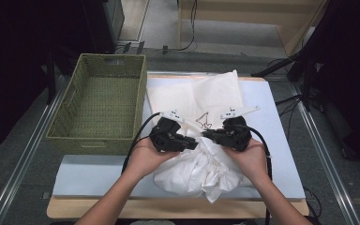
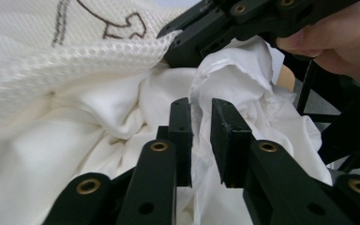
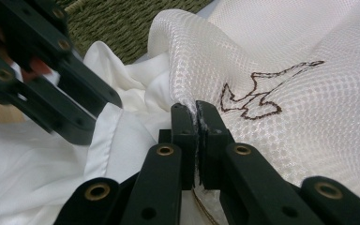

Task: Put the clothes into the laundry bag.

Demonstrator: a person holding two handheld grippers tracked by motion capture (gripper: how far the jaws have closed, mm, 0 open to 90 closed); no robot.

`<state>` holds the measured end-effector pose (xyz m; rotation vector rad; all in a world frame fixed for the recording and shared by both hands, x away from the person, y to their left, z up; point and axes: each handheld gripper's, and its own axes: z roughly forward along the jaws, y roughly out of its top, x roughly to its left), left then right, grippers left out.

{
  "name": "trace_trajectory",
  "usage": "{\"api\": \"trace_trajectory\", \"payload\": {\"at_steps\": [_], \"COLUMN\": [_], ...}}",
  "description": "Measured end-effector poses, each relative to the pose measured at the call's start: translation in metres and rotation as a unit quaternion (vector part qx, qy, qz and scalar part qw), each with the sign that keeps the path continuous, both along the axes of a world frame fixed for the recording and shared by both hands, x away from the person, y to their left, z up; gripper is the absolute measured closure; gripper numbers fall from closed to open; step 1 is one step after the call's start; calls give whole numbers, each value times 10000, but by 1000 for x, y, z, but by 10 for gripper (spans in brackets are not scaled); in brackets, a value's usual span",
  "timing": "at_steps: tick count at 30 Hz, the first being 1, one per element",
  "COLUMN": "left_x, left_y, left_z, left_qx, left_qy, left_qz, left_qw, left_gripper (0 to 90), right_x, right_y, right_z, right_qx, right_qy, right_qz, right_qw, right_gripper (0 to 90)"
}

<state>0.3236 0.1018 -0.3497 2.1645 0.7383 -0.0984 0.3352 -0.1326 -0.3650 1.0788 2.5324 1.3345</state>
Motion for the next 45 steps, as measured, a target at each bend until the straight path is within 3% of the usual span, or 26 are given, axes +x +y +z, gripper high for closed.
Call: {"api": "trace_trajectory", "payload": {"at_steps": [3, 11, 20, 22, 24, 29, 32, 42, 45], "left_x": [-3, -16, -33, -40, -46, -64, -73, -87, -90], "left_y": [9, 29, 54, 61, 67, 77, 87, 116, 116], "left_z": [8, 13, 5, 1, -6, -14, -20, -51, -63], "left_qx": [1, 70, 101, 105, 47, 256, 261, 188, 409], "left_qy": [-26, -66, -151, -139, -1, 41, 92, 208, 409], "left_qz": [-5, 36, 145, 211, 258, 269, 313, 676, 566], "left_qw": [10000, 9999, 9997, 9996, 9997, 9993, 9991, 9973, 9967], "left_gripper": [718, 711, 900, 900, 900, 900, 900, 900, 900], "right_x": [0, 0, 0, 0, 0, 0, 0, 1, 1], "right_y": [0, 0, 0, 0, 0, 0, 0, 0, -1], "right_z": [0, 0, 1, 1, 1, 1, 1, 2, 2], "right_qx": [-1, 3, 8, 5, 10, 13, 12, 9, 3], "right_qy": [-1, 20, 39, 32, 36, 32, 26, -4, 7], "right_qz": [5, -2, -15, -10, -7, -5, -1, -5, -7], "right_qw": [10000, 10000, 10000, 10000, 10000, 10000, 10000, 10000, 10000], "right_gripper": [878, 878, 878, 878, 879, 878, 878, 878, 878]}}
